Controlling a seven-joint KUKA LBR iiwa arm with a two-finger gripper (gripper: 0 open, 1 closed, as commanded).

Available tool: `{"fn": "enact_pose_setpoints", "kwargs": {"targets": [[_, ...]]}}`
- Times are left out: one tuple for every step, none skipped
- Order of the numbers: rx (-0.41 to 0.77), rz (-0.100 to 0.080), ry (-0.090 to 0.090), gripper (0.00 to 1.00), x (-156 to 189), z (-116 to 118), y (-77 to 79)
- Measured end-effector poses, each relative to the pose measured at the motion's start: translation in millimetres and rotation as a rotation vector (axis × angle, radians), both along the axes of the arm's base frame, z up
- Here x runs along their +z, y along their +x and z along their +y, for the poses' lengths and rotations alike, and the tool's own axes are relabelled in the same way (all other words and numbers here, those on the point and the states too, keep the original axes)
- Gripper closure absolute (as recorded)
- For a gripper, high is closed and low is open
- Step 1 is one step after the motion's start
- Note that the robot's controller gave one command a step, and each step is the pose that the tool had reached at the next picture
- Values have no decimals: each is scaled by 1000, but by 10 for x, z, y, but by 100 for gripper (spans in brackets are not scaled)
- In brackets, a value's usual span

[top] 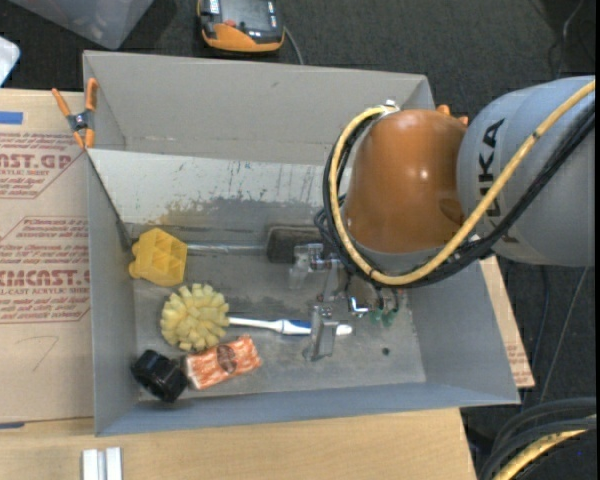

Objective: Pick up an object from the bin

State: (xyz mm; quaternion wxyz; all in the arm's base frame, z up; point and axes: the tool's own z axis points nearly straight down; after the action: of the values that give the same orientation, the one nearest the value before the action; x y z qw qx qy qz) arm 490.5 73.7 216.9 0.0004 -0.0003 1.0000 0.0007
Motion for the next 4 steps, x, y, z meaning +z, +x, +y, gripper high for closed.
{"fn": "enact_pose_setpoints", "kwargs": {"targets": [[0, 0, 0, 0, -1, 1, 0], [3, 3, 0, 0, -341, 67, -69], [-20, -3, 1, 0, -646, -81, -38], [-121, -4, 3, 0, -792, 61, 14]]}}
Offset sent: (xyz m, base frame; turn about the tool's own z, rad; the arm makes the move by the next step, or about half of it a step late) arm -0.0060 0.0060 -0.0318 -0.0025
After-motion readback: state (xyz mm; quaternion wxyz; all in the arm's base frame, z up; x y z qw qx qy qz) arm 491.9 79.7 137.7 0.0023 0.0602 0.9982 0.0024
